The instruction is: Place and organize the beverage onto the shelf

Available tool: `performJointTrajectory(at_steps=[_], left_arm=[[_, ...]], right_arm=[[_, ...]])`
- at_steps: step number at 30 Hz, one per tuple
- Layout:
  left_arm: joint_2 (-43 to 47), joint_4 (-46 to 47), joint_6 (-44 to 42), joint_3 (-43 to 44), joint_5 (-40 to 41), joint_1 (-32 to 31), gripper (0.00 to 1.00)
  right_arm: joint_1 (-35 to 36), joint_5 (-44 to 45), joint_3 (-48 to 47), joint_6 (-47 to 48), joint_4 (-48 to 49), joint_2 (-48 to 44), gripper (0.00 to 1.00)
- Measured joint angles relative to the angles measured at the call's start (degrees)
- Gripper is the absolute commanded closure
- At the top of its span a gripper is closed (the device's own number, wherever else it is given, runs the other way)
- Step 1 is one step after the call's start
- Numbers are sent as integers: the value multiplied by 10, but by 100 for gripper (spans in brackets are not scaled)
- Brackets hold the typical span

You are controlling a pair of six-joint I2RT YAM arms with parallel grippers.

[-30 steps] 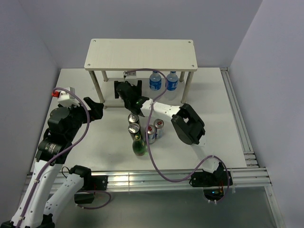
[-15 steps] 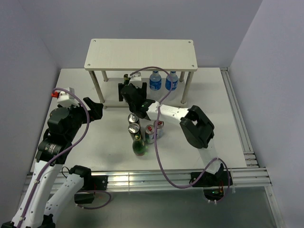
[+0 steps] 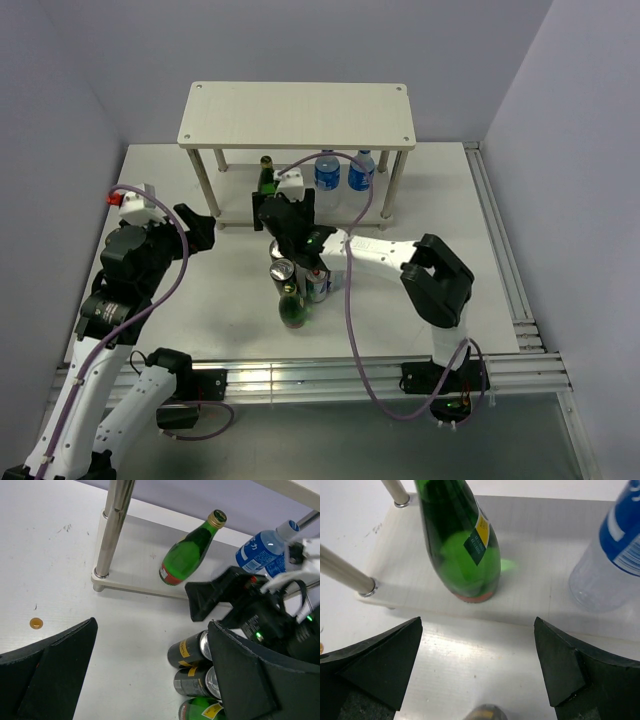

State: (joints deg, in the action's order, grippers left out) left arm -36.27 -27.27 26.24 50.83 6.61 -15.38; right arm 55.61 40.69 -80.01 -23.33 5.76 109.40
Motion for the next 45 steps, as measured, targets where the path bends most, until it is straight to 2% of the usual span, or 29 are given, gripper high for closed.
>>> performJointTrajectory(at_steps=[5,9,13,19,24,29,31,34,36,39,45], left_arm=[[7,10,11,-10,12,0,1],[14,13,10,-13,-3,0,1],[10,6,6,5,-38,-4,1],[-4,3,23,34,-53,-83,1],[-29,0,70,19,76,-274,1],[-91,-35,156,19,316,-579,1],[-146,-91,226,44,416,-691,1],[-273,-247,401,130,534,-812,1],[-350,-319,510,164,577,-862,1],[-412,-398,631,163,600,-897,1],[-419,-452,794,80,609,-913,1]], right_arm=[[30,27,45,-3,-6,-68,0],[74,70,110,-5,-12,-168,0],[148,129,169,-9,-29,-297,0],[248,212,223,-77,-129,-476,0],[296,266,244,-213,-290,-541,0],[329,284,259,-341,-440,-548,0],[338,289,261,-388,-492,-547,0],[349,296,261,-452,-555,-546,0],[355,300,261,-493,-592,-542,0],[365,303,263,-543,-633,-538,0],[386,301,282,-621,-687,-531,0]])
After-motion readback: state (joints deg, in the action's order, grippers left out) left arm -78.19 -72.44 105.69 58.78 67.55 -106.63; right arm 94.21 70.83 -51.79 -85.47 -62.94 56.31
